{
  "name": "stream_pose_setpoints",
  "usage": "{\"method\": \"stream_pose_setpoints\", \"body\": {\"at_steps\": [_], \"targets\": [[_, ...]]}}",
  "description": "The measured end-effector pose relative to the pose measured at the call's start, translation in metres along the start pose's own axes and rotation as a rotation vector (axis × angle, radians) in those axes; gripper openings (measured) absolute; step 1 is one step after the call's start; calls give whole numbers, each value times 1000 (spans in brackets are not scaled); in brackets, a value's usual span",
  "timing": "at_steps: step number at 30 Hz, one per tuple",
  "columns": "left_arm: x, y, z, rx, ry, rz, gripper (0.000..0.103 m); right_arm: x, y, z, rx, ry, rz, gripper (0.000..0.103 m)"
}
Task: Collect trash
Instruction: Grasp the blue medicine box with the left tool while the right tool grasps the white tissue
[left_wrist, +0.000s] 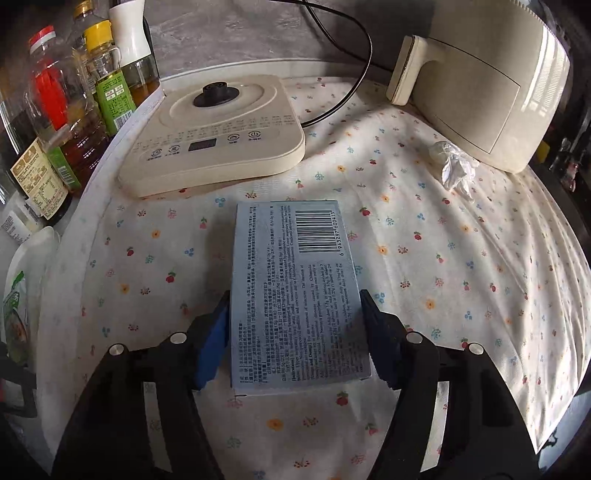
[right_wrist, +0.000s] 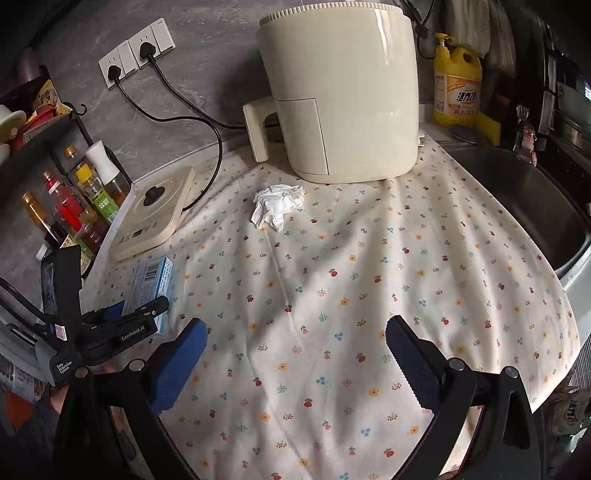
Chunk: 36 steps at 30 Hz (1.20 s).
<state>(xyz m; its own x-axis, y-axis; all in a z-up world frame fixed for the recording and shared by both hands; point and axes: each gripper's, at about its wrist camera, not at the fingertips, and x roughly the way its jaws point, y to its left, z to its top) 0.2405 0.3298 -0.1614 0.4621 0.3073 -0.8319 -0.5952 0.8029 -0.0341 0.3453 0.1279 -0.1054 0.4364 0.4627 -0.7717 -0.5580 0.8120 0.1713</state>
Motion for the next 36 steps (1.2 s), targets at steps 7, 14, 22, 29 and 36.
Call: {"method": "stream_pose_setpoints", "body": {"at_steps": [7,14,22,29,36], "targets": [[-14,6,37,9,-99,-88,65,44,18,37,-41,3,4,92],[-17,5,76,56,-186,-138,66,101,29,77,-33,42,25,75],[3,12,103,40,-199,-154,66,161,42,109,-51,86,15,59],[6,11,100,21,-194,-162,66,168,37,102,-66,142,16,7],[-17,2,84,45,-223,-184,66,121,28,86,-40,81,53,6]]}}
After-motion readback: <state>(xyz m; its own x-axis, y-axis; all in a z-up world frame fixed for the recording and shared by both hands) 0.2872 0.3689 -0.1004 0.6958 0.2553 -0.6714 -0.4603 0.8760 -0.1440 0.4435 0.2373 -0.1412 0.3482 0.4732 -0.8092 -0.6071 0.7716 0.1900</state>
